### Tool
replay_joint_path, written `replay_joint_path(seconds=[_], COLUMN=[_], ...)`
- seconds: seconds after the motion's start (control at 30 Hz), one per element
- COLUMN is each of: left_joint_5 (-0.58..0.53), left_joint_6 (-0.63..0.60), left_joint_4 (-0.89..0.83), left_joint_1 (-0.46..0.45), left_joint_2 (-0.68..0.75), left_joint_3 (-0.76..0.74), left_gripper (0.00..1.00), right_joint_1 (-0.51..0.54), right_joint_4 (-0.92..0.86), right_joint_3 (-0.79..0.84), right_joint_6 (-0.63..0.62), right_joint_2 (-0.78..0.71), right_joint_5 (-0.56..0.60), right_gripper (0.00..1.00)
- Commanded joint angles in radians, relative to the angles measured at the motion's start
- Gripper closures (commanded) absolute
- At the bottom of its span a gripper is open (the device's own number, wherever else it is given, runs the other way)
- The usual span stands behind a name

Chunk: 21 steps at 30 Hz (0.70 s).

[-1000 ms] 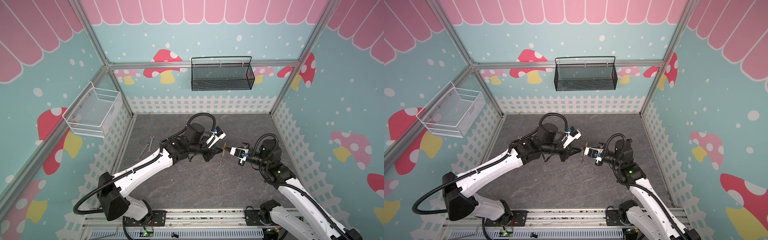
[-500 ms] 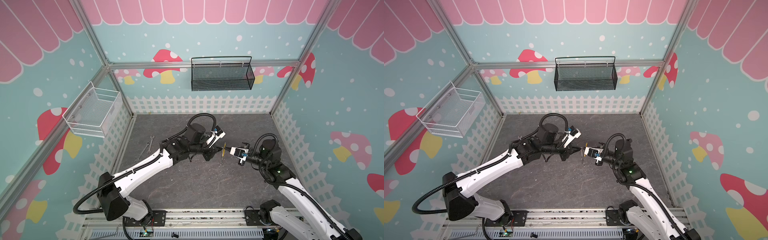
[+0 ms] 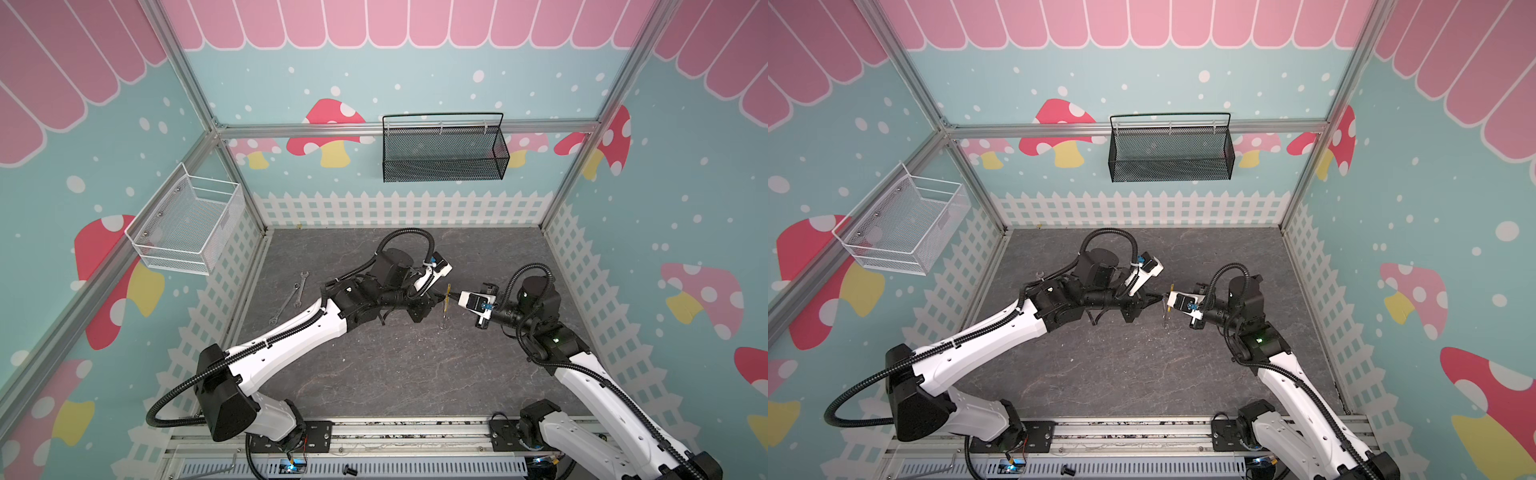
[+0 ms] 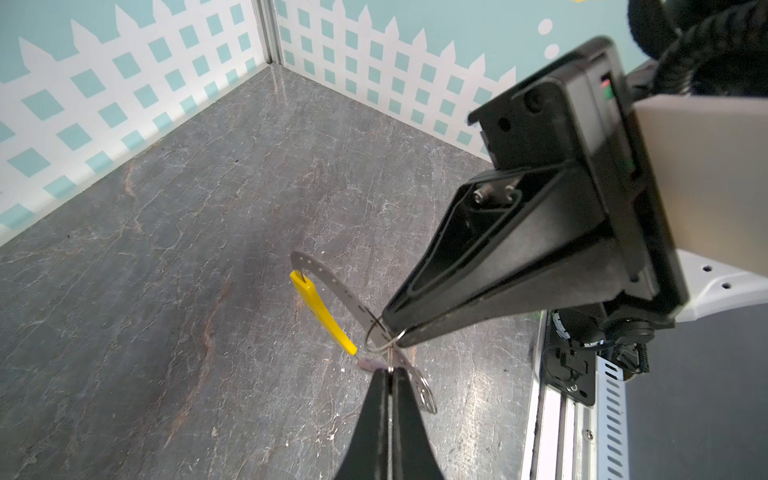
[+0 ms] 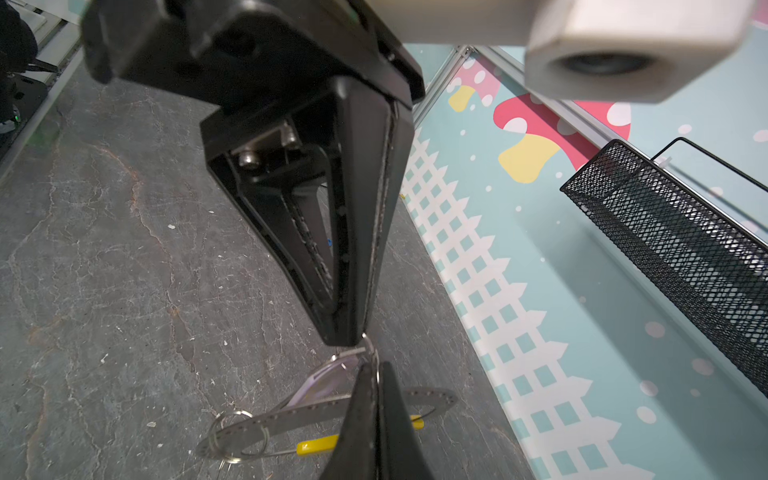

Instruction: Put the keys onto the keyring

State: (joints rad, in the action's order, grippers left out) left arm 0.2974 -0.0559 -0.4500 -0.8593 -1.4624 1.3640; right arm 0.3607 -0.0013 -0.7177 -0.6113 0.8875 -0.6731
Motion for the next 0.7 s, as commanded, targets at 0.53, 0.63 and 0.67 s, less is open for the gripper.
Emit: replay_joint_path(seconds=[0.53, 0.63, 0.67], left_joint_5=[-0.086, -0.070, -0.072], left_joint_6=[0.012, 0.014, 0.017], left_joint_4=[-0.010, 0.007, 0.017], left_joint_1=[-0.015, -0.015, -0.015], left_joint_2=[-0.018, -0.005, 0.002], left_joint_3=[0.054, 0.040, 0.035], left_gripper=[1.00, 1.00, 1.00], right_joint_1=[0.001, -0.001, 0.000], right_joint_4=[-0.009, -0.020, -0.024], right_joint_3=[-0.028, -0.038, -0.042], right_joint_6=[0.013, 0.039, 0.046], right_joint_2=[0.007, 0.022, 0.027], right_joint_5=[0.025, 0.050, 0.051], right_gripper=[1.00, 1.00, 1.00])
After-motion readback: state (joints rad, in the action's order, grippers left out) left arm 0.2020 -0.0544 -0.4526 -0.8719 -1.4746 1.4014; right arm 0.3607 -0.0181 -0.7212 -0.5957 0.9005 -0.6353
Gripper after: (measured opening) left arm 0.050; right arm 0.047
